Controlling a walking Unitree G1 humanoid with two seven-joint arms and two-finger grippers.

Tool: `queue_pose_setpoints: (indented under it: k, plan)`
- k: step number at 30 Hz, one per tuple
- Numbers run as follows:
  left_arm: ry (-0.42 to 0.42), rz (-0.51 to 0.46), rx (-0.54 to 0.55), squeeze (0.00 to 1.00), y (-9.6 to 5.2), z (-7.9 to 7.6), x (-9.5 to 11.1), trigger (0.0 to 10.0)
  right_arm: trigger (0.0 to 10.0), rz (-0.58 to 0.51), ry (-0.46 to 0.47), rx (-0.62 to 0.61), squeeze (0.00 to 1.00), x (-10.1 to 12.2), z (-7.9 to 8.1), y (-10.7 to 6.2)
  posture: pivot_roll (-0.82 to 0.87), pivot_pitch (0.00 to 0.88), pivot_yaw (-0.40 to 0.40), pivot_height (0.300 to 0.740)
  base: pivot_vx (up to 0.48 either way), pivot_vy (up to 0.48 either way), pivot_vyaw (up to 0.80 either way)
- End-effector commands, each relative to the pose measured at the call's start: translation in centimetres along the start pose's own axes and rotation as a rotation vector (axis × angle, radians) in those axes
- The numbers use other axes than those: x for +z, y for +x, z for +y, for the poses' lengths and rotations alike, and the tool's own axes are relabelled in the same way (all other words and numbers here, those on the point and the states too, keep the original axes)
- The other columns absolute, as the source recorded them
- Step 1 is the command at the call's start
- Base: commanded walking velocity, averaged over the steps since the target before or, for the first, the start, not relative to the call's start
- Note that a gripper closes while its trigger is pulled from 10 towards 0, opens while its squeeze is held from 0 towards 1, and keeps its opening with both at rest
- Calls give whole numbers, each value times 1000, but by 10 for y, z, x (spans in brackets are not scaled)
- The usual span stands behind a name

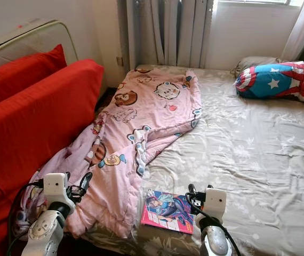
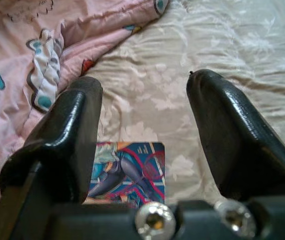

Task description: Clean up the room

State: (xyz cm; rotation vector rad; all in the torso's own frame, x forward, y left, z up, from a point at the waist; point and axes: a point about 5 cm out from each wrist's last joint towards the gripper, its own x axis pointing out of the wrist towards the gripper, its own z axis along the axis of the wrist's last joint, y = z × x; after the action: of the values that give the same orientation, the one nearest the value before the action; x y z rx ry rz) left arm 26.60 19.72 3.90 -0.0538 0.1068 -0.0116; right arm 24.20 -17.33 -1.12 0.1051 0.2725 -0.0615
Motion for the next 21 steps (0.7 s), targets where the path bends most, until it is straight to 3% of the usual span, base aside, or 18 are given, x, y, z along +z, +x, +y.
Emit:
queue_pose_setpoints:
  k: [1,21]
  plan:
    - [0,20,-2,0,-1,0,-2,10000,10000,16,-14,14,0,-1,2,2,-22,0,12,665,0,0,0]
    - [-3,39,-6,0,-2,-2,-5,10000,10000,15,5,39,0,-2,4,2,-12,0,6,660,0,0,0]
